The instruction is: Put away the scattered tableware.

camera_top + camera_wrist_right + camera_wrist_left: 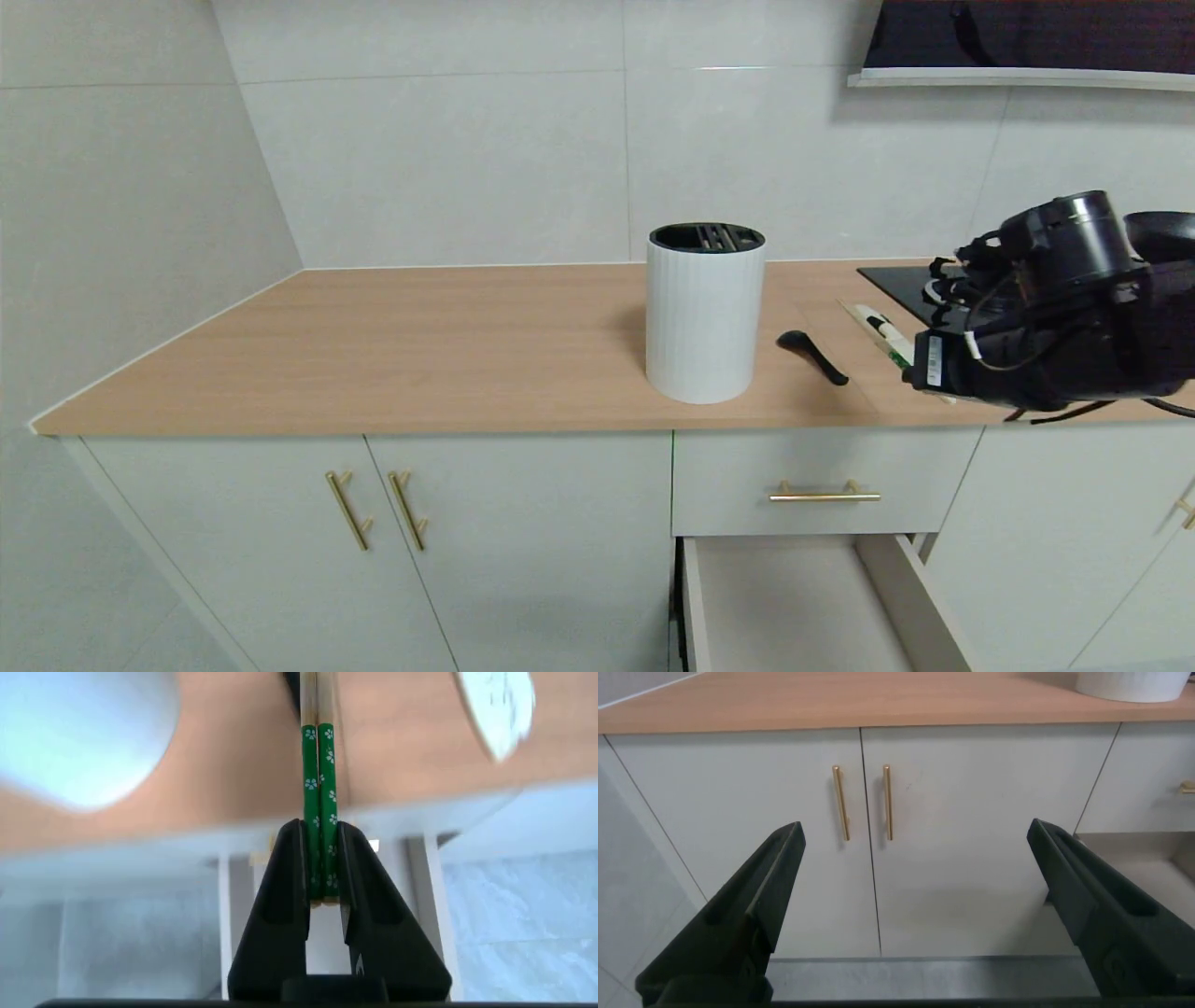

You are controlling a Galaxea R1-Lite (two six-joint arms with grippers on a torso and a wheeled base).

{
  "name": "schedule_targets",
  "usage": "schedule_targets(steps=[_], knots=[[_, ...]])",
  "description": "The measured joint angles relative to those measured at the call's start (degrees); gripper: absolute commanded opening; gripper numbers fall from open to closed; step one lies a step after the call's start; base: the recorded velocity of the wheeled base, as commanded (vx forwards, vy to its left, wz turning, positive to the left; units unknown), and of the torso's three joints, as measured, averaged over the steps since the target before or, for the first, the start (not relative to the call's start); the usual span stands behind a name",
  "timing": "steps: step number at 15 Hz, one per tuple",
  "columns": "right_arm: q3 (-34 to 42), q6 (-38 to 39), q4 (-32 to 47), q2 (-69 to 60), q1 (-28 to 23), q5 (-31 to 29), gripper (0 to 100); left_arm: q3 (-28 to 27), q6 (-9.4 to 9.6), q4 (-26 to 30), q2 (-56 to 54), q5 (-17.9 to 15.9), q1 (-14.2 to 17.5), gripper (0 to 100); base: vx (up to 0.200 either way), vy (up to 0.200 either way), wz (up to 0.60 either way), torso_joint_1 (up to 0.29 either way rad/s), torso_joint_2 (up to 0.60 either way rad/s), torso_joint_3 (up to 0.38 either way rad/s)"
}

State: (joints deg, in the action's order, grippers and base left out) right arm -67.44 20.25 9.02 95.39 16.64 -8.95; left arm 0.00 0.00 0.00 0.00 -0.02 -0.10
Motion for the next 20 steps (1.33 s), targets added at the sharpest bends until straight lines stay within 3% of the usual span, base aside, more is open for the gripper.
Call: schedule_targets(steps=[4,6,11,20], knots=[[5.64,-0.3,15.56,-14.03,2.82,12.53,0,0.0,0.0,0.0,0.0,0.0,0.0,100,0.0,0.0,0.0,0.0,0.0,0.0],[6.33,-1.43,21.52,-17.47,4.58,15.54,0,0.0,0.02,0.0,0.0,0.0,0.0,100,0.0,0.0,0.0,0.0,0.0,0.0],[7.7,-3.54,22.75,-17.05,6.1,20.25,0,0.0,0.0,0.0,0.0,0.02,0.0,100,0.0,0.0,0.0,0.0,0.0,0.0],[9.42,-3.61,22.42,-7.79,9.07,19.98,0,0.0,0.0,0.0,0.0,0.0,0.0,100,0.0,0.0,0.0,0.0,0.0,0.0]])
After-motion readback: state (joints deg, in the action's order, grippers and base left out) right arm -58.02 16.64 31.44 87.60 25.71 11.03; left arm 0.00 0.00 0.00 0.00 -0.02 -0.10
